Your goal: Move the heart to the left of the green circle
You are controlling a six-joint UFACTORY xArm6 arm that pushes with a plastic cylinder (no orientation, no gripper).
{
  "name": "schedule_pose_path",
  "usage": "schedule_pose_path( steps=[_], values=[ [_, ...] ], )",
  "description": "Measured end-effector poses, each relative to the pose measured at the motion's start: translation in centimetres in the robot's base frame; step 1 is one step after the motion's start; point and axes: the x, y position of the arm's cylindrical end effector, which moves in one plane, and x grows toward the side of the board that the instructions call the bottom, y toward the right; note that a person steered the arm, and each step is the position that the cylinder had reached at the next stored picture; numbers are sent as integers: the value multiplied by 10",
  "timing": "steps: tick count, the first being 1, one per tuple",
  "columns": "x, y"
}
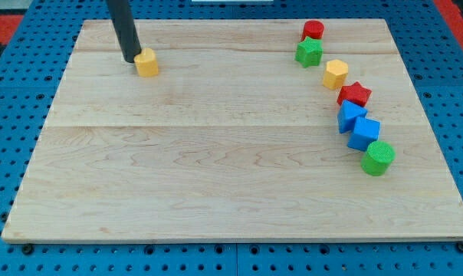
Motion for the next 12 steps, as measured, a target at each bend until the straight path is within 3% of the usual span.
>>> schedule_pose_path(
  steps=[1,2,3,5,6,7,8,9,10,11,12],
  values=[
    [1,44],
    [-34,45],
    [-15,64],
    [88,91],
    [78,81],
    [42,69],
    [50,42],
    [104,54],
    [139,113],
    [152,130],
    [109,109]
  ],
)
